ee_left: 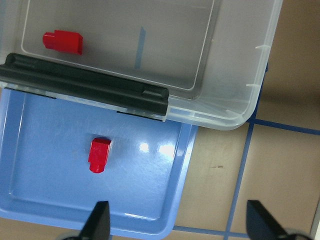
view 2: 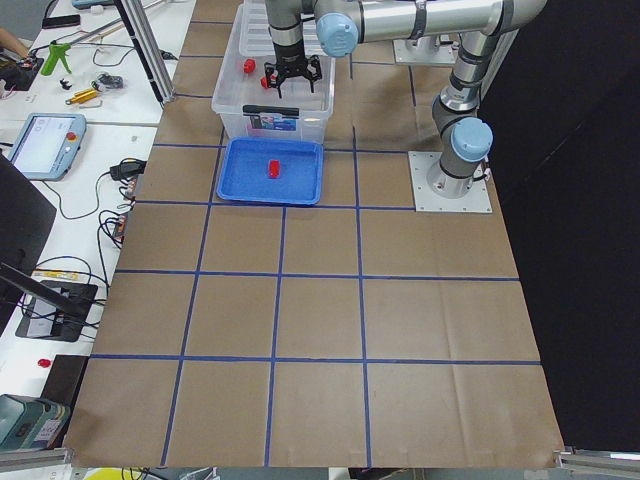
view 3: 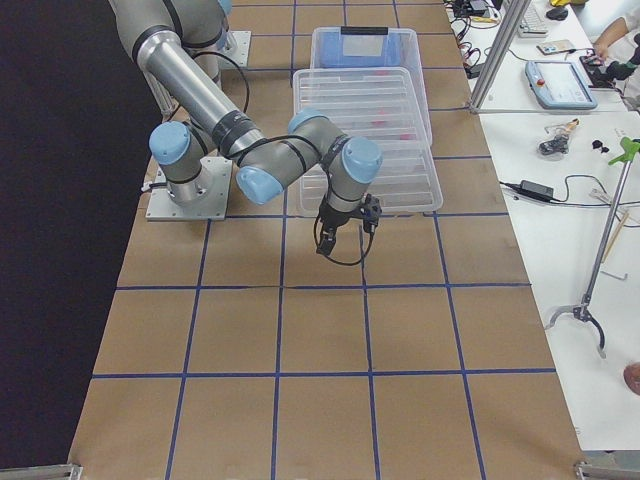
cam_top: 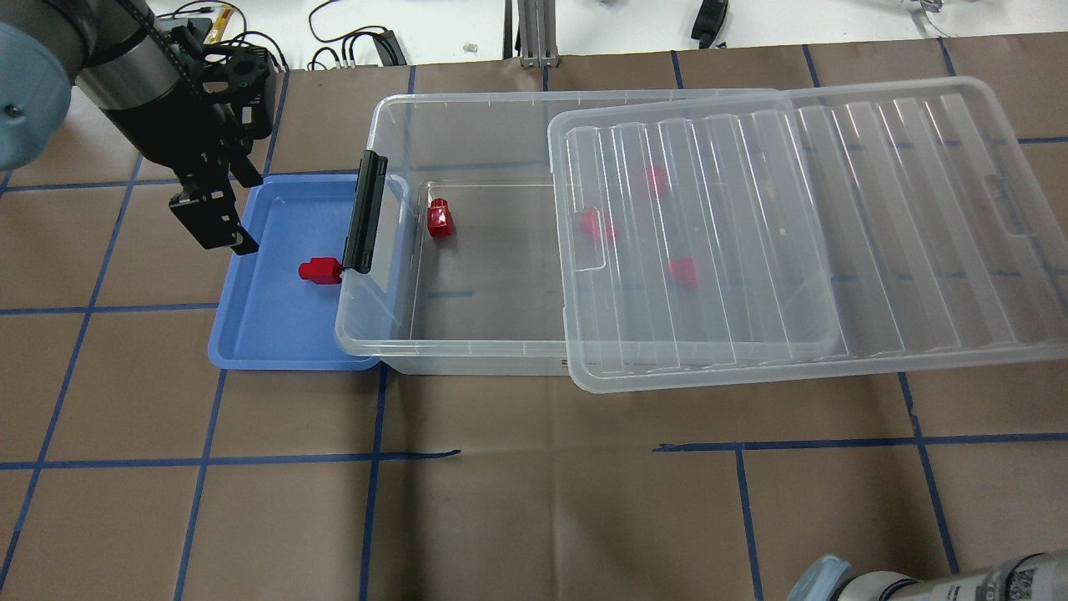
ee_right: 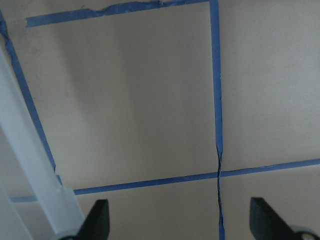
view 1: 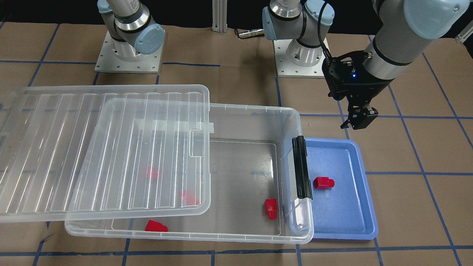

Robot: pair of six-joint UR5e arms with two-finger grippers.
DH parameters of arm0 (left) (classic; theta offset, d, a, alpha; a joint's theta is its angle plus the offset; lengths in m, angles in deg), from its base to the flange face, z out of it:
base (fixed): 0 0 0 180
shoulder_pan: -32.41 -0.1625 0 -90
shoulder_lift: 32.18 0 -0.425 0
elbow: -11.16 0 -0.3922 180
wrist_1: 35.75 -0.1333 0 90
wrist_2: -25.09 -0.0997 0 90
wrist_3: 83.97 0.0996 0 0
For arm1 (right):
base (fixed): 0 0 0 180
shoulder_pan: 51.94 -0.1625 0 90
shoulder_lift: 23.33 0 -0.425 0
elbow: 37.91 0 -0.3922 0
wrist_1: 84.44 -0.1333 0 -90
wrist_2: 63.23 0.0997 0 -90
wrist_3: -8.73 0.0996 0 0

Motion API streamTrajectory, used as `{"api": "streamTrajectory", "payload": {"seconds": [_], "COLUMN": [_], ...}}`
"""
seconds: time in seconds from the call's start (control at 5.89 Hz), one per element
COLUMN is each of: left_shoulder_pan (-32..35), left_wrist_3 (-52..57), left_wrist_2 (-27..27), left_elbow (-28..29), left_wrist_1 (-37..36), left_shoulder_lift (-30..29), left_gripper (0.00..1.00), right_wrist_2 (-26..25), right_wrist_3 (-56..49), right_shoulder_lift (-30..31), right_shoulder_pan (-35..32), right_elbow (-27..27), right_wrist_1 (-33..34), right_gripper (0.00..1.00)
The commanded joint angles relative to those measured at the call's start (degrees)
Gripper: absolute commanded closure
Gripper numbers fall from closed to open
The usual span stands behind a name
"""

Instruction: Place red block in blue tray from box

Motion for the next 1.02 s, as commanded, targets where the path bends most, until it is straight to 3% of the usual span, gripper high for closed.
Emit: {"api": "streamTrajectory", "payload": {"seconds": [0.0,0.85], "left_shoulder_pan": [0.42,3.56], "left_wrist_3": [-13.56,-71.35], "left_wrist_2": [-0.36,0.61], "left_elbow": [0.32,1.20], "left_wrist_1": [0.76,-0.47], "left_shoulder_lift": [1.52,3.29], "left_gripper": [0.04,0.03], "right_wrist_2": [1.15,2.56], "right_wrist_3": [0.06,1.64], "right_shoulder_lift": [0.33,1.73], "right_shoulder_pan": [-0.20,-5.03], "right_elbow": [-0.77,-1.83], "right_wrist_1": [-0.31,-0.58], "right_gripper": [0.00,0.00]}}
